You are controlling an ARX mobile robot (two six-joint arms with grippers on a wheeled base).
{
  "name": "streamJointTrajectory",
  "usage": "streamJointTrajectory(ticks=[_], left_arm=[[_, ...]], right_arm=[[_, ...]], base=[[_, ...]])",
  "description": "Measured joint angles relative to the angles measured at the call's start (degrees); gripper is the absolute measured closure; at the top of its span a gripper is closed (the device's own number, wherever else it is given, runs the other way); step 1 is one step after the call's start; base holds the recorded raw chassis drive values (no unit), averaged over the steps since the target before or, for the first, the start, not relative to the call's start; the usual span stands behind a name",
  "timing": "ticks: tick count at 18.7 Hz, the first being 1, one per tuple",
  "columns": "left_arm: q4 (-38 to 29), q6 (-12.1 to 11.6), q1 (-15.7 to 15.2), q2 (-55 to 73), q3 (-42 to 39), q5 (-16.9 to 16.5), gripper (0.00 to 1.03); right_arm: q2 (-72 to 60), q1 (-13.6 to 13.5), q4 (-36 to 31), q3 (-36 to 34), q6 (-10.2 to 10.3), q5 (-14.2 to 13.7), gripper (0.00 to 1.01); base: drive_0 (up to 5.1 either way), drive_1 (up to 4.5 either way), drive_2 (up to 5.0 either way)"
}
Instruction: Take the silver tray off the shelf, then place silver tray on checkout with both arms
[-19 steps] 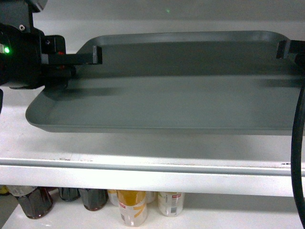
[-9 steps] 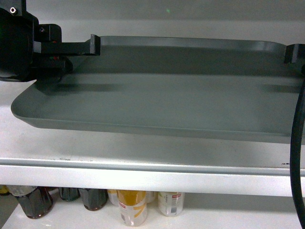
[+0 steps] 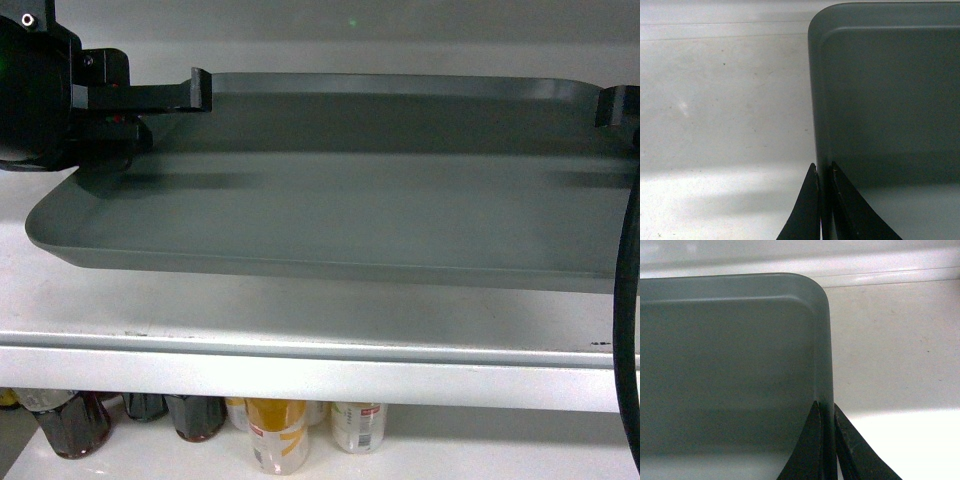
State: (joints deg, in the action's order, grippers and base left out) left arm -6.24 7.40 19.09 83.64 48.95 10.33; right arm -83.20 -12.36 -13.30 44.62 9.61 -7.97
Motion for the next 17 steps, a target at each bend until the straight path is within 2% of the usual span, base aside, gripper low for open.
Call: streamJointTrajectory(ticks=[17], left_arm=[[0.00, 0.02, 0.00, 0.00, 0.00, 0.00, 1.00]], right_arm=[[0.00, 0.00, 0.00, 0.00, -0.04, 0.00, 0.98]], base=[[0.0, 0.00, 0.0]])
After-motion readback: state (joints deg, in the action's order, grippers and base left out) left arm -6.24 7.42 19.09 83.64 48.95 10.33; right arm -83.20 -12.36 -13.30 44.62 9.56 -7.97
